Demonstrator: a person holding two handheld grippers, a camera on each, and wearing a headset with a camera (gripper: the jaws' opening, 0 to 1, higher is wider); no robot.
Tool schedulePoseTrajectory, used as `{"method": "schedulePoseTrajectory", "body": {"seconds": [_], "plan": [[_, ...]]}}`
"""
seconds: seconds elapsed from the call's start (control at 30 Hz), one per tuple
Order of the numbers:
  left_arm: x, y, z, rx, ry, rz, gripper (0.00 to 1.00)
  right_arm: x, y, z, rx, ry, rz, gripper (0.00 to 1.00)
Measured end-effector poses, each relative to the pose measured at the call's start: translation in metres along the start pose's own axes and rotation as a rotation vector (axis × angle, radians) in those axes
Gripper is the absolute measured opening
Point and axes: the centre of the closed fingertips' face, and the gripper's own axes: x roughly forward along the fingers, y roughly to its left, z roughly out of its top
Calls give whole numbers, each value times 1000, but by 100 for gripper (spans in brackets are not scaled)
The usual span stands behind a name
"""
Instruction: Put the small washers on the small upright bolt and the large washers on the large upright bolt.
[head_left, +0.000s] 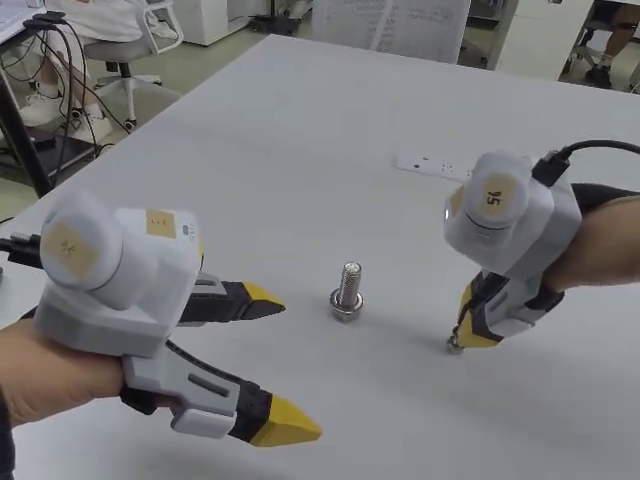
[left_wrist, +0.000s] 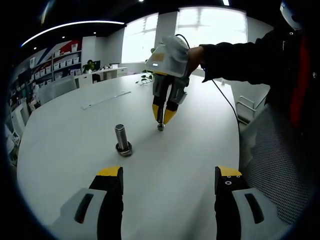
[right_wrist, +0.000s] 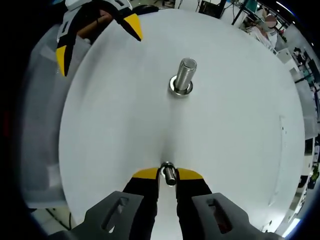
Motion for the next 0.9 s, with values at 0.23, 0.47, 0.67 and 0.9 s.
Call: {"method": "schedulePoseTrajectory", "body": {"seconds": [0.23,0.47,0.67,0.9], "plan": [[0,0,0,-3,2,-1,74,6,1,-3,6,-2,8,13],[1,0,-2,-4,6,-1,74,6,0,-3,8,-6,10,13],[1,1,-1,-5,5,0,74,6,-1,-2,10,-12,10,14],[2,0,-1,-4,6,-2,74,5,-1,-3,16,-14,9,16]]}}
